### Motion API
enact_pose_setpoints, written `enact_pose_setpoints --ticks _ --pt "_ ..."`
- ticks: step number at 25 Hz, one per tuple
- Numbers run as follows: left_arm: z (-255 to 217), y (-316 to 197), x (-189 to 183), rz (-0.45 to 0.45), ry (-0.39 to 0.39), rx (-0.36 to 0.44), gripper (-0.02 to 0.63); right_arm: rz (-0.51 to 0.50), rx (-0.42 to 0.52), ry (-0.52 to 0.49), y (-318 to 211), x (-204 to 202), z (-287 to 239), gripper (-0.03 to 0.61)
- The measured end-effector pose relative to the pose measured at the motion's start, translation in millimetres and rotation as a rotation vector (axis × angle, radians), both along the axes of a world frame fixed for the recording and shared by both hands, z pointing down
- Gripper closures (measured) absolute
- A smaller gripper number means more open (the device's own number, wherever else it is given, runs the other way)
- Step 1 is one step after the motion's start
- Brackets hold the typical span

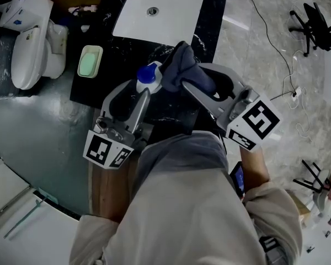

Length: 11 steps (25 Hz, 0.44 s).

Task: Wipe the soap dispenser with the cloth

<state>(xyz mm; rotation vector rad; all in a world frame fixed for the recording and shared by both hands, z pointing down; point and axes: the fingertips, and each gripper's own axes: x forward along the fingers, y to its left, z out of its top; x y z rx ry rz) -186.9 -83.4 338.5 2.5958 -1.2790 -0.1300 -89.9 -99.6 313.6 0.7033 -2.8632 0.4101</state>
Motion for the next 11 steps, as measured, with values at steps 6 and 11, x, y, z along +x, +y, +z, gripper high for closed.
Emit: enact_pose_setpoints --ticks 6,11 --pt "-3 0 -12 -0.040 0.017 0.004 0.489 0.028 0.073 0.047 1 -2 -2 0.448" --pt "-9 2 -14 -0.046 0.018 0.014 0.548 0.024 0.054 0.020 4 -4 -4 0.448"
